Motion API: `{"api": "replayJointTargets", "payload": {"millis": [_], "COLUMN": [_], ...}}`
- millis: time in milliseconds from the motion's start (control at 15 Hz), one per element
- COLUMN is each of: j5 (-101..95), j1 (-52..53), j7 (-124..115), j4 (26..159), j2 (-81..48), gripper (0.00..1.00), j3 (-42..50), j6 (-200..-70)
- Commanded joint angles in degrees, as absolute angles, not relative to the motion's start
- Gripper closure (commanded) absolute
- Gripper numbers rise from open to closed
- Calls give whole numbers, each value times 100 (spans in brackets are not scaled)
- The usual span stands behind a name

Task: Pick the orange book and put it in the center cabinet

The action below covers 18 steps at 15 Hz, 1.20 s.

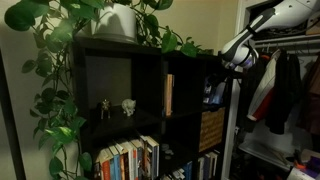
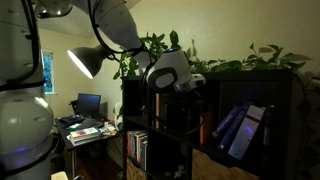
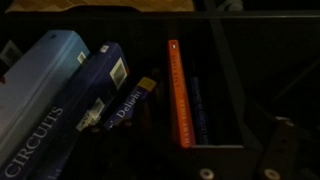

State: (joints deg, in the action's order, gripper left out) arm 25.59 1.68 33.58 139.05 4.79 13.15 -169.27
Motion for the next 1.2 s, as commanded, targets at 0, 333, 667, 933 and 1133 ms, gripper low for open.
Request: {"api": "replayJointTargets", "payload": {"millis": [0, 333, 667, 933, 1133], "j5": [3345, 4271, 5369, 5986, 6293], "j1": [331, 285, 193, 124, 103], "j7": [4420, 5592, 6517, 7019, 7245], "j4": [13659, 13342, 12869, 12550, 12368], "j2": [340, 64, -425, -734, -906], "gripper": [0, 0, 0, 0, 0], "j3": [1475, 1513, 1415, 1337, 1309], "j6": [-17028, -17008, -16941, -16909, -16869]}}
